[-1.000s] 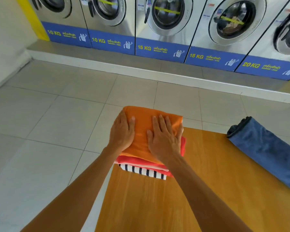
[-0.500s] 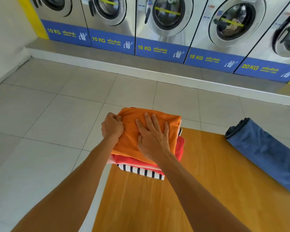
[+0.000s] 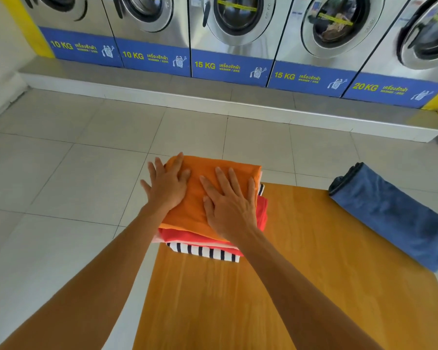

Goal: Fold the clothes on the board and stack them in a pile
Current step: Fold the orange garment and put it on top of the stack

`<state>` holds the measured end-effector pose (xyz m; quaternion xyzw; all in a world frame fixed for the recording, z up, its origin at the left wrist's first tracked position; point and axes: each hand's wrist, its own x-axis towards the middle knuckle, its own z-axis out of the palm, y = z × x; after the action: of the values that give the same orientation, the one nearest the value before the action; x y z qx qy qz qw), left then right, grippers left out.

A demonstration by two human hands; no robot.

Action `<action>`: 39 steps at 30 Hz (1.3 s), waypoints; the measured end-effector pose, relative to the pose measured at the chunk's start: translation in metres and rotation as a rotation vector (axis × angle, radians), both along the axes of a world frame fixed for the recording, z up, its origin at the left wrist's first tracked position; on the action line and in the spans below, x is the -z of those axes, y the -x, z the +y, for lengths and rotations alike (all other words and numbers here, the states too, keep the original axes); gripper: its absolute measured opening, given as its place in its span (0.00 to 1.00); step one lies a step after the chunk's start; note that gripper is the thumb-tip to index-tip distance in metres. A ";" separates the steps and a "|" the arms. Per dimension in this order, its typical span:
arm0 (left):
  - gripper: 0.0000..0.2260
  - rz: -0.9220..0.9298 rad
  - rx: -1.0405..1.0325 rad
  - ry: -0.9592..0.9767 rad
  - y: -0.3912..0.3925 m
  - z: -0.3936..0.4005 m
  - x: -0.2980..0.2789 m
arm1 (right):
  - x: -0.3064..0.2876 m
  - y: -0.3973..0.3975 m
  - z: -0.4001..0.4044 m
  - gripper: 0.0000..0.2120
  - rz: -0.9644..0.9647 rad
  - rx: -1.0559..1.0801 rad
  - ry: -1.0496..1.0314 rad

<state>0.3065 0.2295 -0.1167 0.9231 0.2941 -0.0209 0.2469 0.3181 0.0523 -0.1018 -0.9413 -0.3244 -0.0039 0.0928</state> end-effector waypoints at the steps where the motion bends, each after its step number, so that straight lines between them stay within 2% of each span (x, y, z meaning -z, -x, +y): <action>1: 0.27 -0.018 0.020 -0.075 0.001 -0.004 -0.003 | -0.001 0.002 -0.002 0.26 0.001 0.027 -0.013; 3: 0.28 -0.084 0.063 -0.215 0.005 -0.013 -0.011 | -0.004 0.005 -0.007 0.26 0.014 0.112 -0.089; 6: 0.26 -0.229 0.138 -0.346 0.009 -0.027 -0.025 | -0.016 -0.007 -0.023 0.29 0.115 0.420 -0.286; 8: 0.27 -0.263 0.183 -0.352 0.012 -0.041 -0.029 | -0.019 -0.028 -0.037 0.32 0.263 0.634 -0.452; 10: 0.30 -0.213 0.221 -0.354 0.018 -0.058 -0.021 | -0.023 -0.046 -0.044 0.31 0.425 0.715 -0.608; 14: 0.38 -0.139 0.240 -0.386 0.028 -0.070 -0.004 | -0.036 -0.074 -0.043 0.17 0.627 0.615 -0.722; 17: 0.41 -0.116 0.267 -0.364 0.028 -0.064 -0.007 | -0.037 -0.091 -0.048 0.12 0.741 0.725 -0.866; 19: 0.42 -0.094 0.287 -0.361 0.027 -0.060 -0.008 | -0.033 -0.090 -0.052 0.12 0.780 0.754 -0.916; 22: 0.42 -0.061 0.298 -0.338 0.026 -0.059 -0.008 | -0.032 -0.063 -0.060 0.21 0.912 0.712 -0.805; 24: 0.40 -0.046 0.284 -0.315 0.024 -0.061 -0.010 | -0.034 -0.033 -0.073 0.25 1.037 0.625 -0.600; 26: 0.38 -0.026 0.268 -0.303 0.022 -0.062 -0.012 | -0.035 -0.004 -0.085 0.25 1.148 0.501 -0.482; 27: 0.38 -0.018 0.268 -0.303 0.022 -0.064 -0.012 | -0.035 0.008 -0.089 0.24 1.187 0.461 -0.528; 31: 0.37 -0.021 0.262 -0.291 0.023 -0.067 -0.012 | -0.032 0.030 -0.086 0.15 1.127 0.491 -0.843; 39: 0.36 0.102 0.299 -0.199 0.023 -0.059 -0.023 | -0.027 0.049 -0.101 0.12 1.114 0.530 -0.811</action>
<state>0.2834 0.1705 -0.0939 0.9741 0.1663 -0.0750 0.1336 0.2690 -0.0484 -0.0750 -0.7423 0.0360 0.3328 0.5805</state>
